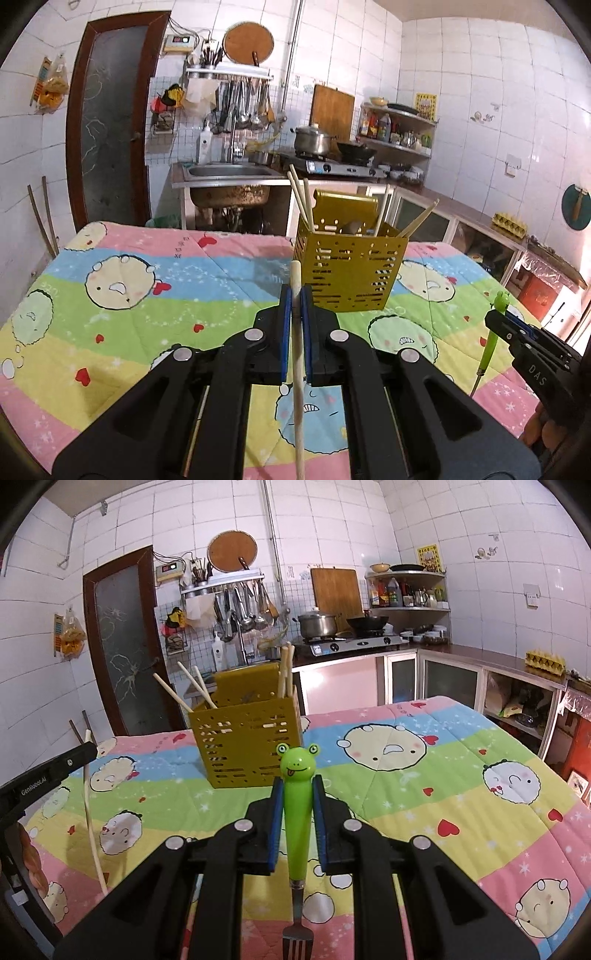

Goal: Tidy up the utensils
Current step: 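Lift the chopstick and green frog fork up over the yellow holder with both tools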

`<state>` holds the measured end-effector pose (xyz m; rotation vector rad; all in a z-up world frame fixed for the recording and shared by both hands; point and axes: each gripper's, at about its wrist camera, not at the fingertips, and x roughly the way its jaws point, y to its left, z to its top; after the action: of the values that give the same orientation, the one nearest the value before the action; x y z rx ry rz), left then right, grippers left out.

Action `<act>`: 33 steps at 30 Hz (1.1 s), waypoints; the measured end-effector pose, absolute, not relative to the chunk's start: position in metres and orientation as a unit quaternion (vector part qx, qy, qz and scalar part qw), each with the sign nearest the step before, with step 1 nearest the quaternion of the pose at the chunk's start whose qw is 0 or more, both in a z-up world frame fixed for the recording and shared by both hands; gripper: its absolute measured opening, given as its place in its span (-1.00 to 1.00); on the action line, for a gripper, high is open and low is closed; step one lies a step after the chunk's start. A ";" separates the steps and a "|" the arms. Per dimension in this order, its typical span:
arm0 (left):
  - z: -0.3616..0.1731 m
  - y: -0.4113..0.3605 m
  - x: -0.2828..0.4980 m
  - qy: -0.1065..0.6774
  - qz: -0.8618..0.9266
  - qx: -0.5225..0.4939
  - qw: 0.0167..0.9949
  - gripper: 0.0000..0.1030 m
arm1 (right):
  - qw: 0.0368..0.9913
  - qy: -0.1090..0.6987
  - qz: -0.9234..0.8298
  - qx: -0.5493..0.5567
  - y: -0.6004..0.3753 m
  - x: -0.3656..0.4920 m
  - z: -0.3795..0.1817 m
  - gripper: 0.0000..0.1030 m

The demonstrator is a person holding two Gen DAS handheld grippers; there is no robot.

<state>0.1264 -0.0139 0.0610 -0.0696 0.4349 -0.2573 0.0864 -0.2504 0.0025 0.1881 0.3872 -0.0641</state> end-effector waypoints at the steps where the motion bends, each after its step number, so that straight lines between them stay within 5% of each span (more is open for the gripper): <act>1: 0.062 -0.013 0.124 0.209 -0.126 -0.034 0.969 -0.92 | 0.977 0.189 -0.031 0.090 -0.249 0.085 0.004 -0.69; 33: 0.121 -0.018 0.118 0.112 -0.132 -0.023 0.985 -0.92 | 0.991 0.119 -0.026 0.049 -0.228 0.086 0.063 -0.69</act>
<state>0.1180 -0.0178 0.1208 -0.0458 0.2256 -0.2645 0.0860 -0.2284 0.0630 0.0974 0.2379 -0.0513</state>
